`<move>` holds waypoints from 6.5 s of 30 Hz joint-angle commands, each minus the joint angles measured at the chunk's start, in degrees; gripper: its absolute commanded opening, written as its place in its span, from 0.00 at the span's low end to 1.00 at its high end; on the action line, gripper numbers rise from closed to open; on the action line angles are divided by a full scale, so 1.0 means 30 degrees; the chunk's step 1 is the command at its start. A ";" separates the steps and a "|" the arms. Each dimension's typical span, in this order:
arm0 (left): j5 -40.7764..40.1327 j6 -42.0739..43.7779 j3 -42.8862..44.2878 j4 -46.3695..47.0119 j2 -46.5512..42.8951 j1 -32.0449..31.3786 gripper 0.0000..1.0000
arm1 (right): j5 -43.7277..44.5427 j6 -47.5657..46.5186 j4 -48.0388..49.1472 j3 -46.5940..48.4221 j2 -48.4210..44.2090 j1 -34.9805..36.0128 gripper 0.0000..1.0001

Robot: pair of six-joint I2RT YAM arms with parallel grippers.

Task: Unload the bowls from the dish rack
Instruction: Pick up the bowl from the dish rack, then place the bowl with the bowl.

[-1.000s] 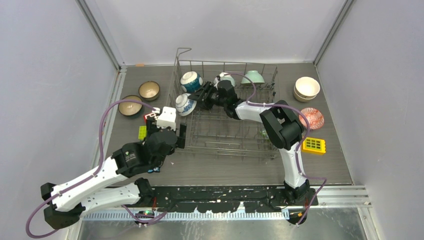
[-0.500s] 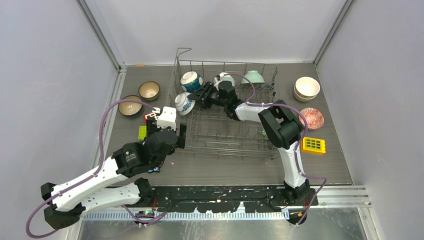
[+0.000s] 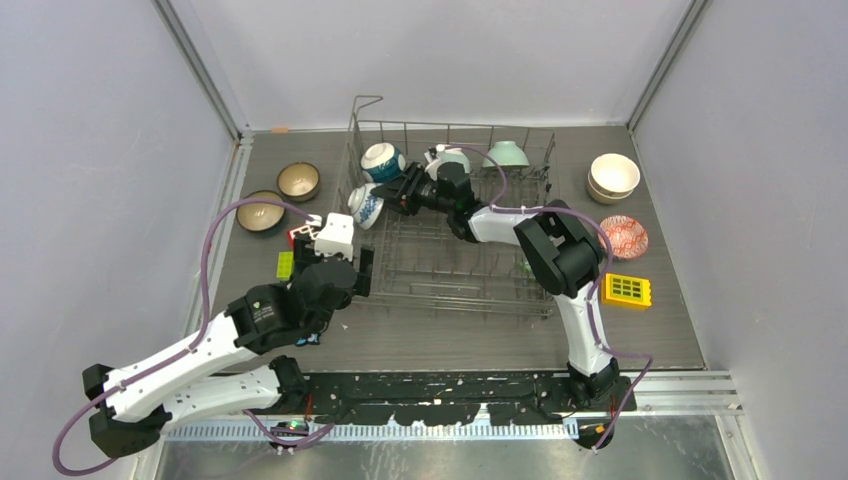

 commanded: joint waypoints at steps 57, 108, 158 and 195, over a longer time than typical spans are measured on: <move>-0.0152 -0.0490 0.1703 -0.0017 -0.0987 0.0037 0.90 | -0.2041 0.2409 0.7215 -0.1781 -0.3219 -0.0216 0.01; 0.5146 0.0783 0.8864 0.0014 0.1968 0.0050 1.00 | 1.7354 -2.7109 -2.6989 0.1338 -2.0735 1.1123 0.01; 1.5094 0.6842 1.7259 -0.6406 0.8529 0.1828 0.96 | 2.4310 -3.5365 -3.2556 0.0519 -1.7125 2.1217 0.01; 1.2563 0.8279 1.7932 -0.9929 1.1608 -0.2074 0.55 | 2.5046 -3.5958 -3.3939 0.0773 -1.5795 2.2478 0.01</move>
